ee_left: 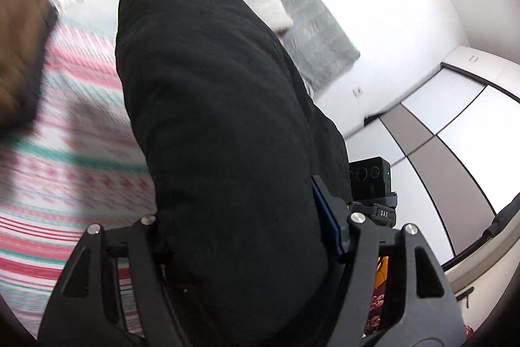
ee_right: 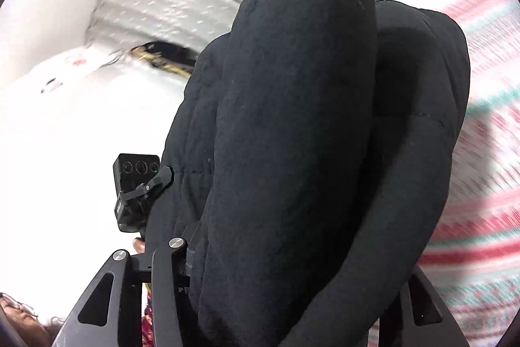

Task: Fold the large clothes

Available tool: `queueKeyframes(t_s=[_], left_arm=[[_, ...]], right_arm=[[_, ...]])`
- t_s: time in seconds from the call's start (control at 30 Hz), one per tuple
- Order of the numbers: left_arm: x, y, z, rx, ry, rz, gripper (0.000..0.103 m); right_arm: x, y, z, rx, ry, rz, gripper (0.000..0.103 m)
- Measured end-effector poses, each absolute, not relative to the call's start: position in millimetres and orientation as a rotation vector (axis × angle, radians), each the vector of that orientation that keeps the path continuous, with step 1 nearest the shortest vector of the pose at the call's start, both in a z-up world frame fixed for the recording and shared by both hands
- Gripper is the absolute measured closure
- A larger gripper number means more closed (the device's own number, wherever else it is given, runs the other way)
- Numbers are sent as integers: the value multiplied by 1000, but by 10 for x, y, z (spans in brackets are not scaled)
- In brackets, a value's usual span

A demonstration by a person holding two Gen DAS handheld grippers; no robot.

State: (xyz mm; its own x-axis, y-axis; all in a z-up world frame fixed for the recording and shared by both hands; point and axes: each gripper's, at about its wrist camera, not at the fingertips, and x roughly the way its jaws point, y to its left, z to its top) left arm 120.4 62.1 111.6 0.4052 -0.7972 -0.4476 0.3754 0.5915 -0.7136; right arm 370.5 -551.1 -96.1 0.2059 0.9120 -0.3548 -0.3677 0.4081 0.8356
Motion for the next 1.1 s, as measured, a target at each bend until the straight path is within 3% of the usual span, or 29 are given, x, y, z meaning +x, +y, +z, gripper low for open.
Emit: queueKeyframes(t_s=[0.27, 0.57, 0.7, 0.83, 0.93, 1.0, 1.1], left_arm=[[1236, 1956, 2011, -581, 705, -656, 35], [1838, 3161, 2315, -637, 619, -539, 34], [2247, 3630, 2013, -653, 607, -491, 29], [2779, 4026, 1173, -671, 739, -284, 17], [2924, 4354, 476, -1019, 746, -369, 16], [2916, 4409, 481, -1031, 694, -385, 16], [2864, 4287, 731, -879, 702, -307, 16]], right_arm=[[3994, -4150, 119, 558, 907, 1173, 55], [4584, -2743, 821, 467, 883, 1257, 54], [4858, -2292, 664, 491, 915, 1277, 52], [5312, -1884, 53, 506, 1056, 1159, 38], [5594, -1766, -611, 620, 1212, 1075, 33], [5633, -1813, -756, 718, 1214, 1118, 31], [5540, -1890, -651, 638, 1196, 1114, 31]])
